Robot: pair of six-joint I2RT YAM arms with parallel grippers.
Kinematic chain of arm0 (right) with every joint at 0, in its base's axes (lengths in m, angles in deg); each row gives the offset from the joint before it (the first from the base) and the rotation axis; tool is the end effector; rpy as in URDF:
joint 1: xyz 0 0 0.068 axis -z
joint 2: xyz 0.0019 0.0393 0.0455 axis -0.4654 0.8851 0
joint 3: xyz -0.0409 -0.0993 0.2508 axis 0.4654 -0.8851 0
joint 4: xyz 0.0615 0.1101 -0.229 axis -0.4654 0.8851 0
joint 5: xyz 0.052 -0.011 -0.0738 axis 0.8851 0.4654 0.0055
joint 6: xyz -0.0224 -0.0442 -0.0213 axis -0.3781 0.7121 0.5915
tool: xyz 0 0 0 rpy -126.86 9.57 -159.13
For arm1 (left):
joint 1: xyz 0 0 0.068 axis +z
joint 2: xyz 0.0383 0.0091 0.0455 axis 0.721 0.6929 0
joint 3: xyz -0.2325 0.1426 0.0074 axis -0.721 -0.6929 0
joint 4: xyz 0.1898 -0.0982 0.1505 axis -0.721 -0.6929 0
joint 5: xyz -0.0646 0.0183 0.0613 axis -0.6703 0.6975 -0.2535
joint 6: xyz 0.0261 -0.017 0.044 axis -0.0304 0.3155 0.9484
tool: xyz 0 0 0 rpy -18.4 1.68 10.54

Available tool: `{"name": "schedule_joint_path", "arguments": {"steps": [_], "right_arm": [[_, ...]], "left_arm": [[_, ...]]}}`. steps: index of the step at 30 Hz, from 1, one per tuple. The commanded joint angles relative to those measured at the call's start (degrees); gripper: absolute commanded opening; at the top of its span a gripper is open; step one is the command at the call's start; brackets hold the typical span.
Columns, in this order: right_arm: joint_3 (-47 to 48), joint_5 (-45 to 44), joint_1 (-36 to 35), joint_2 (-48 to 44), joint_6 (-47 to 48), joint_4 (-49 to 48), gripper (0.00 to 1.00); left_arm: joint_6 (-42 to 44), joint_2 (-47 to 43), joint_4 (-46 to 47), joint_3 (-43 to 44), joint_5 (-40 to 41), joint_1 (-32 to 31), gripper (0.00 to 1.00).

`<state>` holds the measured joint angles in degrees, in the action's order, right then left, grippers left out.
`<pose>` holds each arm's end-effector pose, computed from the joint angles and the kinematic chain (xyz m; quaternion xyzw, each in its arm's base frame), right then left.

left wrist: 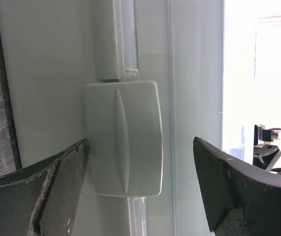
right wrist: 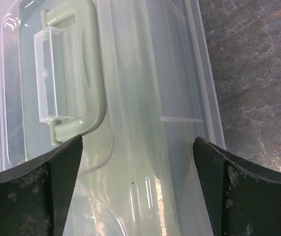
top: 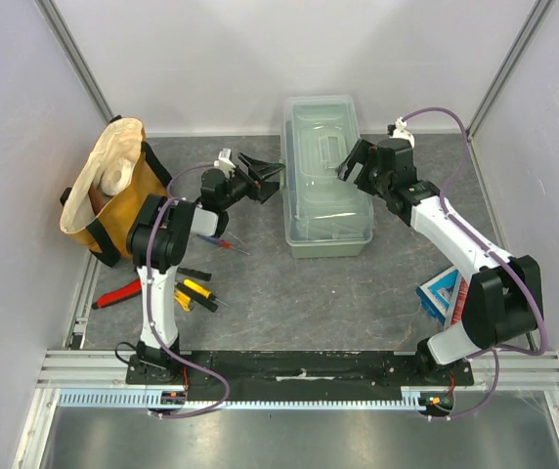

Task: Pack the tool kit

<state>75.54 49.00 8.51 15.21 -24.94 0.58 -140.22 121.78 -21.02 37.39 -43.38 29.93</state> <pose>0.3337 0.1132 0.3009 0.1499 0.8521 0.2019 0.4589 0.4163 -0.1406 0.1460 -0.2075 0.6799 -0.6386 0.2948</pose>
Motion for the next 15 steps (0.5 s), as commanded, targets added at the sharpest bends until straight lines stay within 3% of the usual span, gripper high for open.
{"name": "schedule_joint_path", "arguments": {"steps": [1,3,8,15], "right_arm": [[-2.35,8.59,-1.61,4.56,2.08,5.34,0.98],[-2.35,9.91,-1.61,5.00,2.43,5.08,0.98],[-2.18,12.90,-1.96,6.23,4.01,4.29,0.95],[-2.61,11.42,-4.33,6.93,9.20,3.06,0.92]], "left_arm": [[-1.17,2.28,4.97,5.16,-10.32,-3.92,0.91],[-1.61,3.43,5.67,6.31,-12.34,-3.92,0.88],[-4.25,6.33,9.71,8.86,-14.90,-4.01,0.69],[-3.01,7.91,5.59,12.29,-17.27,-4.01,0.46]]}}
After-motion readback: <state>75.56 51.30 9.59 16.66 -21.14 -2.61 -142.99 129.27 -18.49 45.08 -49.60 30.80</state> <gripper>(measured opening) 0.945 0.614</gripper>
